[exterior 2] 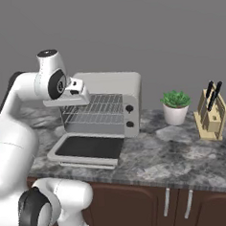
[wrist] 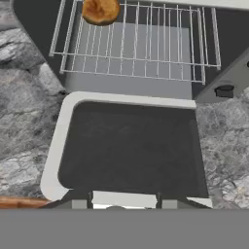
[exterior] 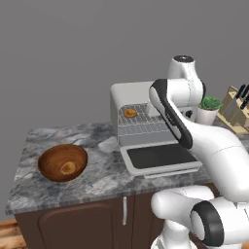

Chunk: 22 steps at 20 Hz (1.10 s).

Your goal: Pick up the heated bread from the toaster oven and place it in the bowl. Then move the bread bowl to the dining counter.

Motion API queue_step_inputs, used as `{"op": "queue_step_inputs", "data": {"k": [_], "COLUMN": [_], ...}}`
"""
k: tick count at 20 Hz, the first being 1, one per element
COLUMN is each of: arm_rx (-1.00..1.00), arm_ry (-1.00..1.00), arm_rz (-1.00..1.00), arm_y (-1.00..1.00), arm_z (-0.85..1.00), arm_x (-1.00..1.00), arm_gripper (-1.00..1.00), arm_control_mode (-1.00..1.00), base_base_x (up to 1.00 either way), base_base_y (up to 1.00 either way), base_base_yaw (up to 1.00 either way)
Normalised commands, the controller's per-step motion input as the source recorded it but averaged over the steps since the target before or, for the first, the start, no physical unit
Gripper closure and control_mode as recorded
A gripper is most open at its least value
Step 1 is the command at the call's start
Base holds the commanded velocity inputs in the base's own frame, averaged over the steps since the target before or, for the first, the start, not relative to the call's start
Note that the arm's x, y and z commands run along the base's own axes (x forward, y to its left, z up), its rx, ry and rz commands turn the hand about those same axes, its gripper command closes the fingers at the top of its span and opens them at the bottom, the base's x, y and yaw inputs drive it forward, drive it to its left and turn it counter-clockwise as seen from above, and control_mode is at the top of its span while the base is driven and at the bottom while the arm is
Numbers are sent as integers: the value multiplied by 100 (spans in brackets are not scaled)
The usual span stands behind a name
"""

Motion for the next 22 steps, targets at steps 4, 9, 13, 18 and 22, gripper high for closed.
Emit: {"op": "queue_step_inputs", "data": {"k": [4, 9, 13, 18, 22], "arm_rx": [-1, 0, 4, 9, 4], "arm_ry": [-17, -36, -34, -14, -5], "arm_rz": [0, -7, -10, -3, 4], "arm_y": [0, 0, -26, -45, -39], "arm_z": [0, -17, -43, -11, -1], "arm_x": [-20, -41, -18, 7, 3], "arm_gripper": [-100, -100, -100, -100, -100], "arm_control_mode": [-100, -100, -100, -100, -100], "base_base_x": [0, 0, 0, 0, 0], "base_base_y": [0, 0, 0, 0, 0], "base_base_yaw": [0, 0, 0, 0, 0]}}
